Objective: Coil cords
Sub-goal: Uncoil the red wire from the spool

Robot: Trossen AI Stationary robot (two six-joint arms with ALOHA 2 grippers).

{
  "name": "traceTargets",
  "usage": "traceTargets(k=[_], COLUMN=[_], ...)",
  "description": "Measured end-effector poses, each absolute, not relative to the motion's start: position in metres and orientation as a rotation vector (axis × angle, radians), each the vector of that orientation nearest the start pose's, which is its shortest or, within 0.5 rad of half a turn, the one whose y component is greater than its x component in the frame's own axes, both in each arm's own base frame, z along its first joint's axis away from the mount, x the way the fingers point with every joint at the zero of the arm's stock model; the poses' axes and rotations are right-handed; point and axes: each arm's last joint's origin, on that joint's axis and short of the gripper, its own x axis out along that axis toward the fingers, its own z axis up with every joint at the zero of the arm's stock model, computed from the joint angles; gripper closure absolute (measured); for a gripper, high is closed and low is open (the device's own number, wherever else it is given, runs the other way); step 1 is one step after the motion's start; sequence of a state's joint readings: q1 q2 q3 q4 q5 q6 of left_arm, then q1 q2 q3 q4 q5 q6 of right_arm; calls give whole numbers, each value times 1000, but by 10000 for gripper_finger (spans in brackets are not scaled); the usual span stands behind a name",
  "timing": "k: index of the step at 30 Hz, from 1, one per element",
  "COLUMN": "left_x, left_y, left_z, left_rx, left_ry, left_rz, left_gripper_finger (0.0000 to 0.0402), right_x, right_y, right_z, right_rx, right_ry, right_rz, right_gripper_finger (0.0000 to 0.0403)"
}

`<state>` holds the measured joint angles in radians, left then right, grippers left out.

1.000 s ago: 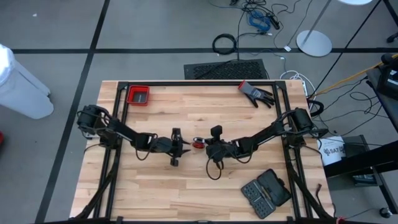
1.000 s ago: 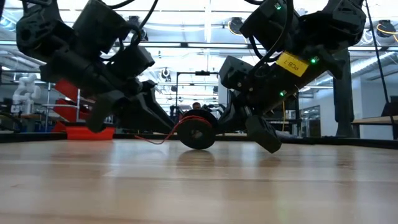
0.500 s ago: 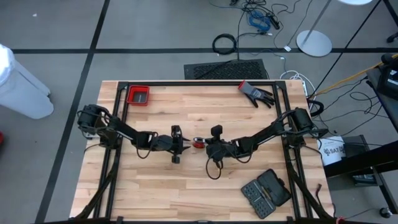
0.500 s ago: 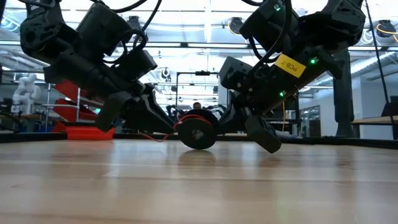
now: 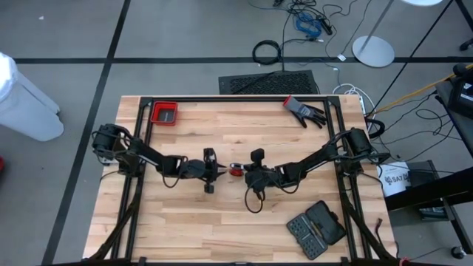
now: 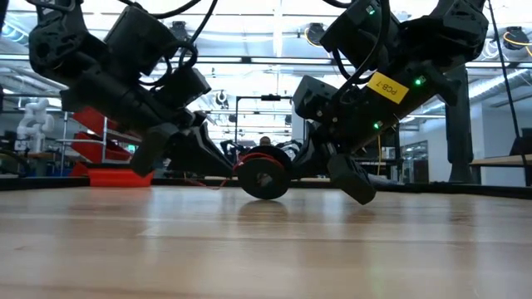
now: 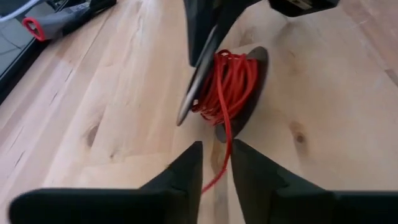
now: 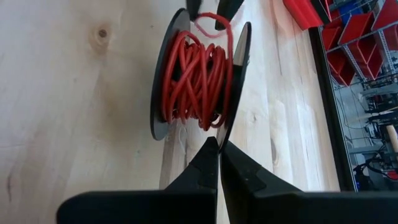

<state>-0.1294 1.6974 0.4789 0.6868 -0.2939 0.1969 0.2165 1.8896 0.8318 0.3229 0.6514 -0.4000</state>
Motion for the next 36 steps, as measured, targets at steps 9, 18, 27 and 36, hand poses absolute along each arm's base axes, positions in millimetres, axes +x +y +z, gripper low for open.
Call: traceTargets(k=[9, 18, 27, 36], left_x=[275, 275, 275, 275], left_y=[-26, -26, -26, -26], left_z=[108, 108, 108, 108], left_rx=[302, 302, 303, 303], left_ry=[536, 536, 536, 536], left_rz=[114, 114, 114, 114], left_gripper_finger=[390, 397, 397, 397], right_x=[338, 338, 339, 339], right_y=[56, 56, 57, 57], right_z=[109, 109, 109, 109], right_rx=[-689, -689, -661, -658], right_ry=[753, 753, 748, 747], right_rz=[-276, -276, -252, -254], right_gripper_finger=[403, 403, 383, 336])
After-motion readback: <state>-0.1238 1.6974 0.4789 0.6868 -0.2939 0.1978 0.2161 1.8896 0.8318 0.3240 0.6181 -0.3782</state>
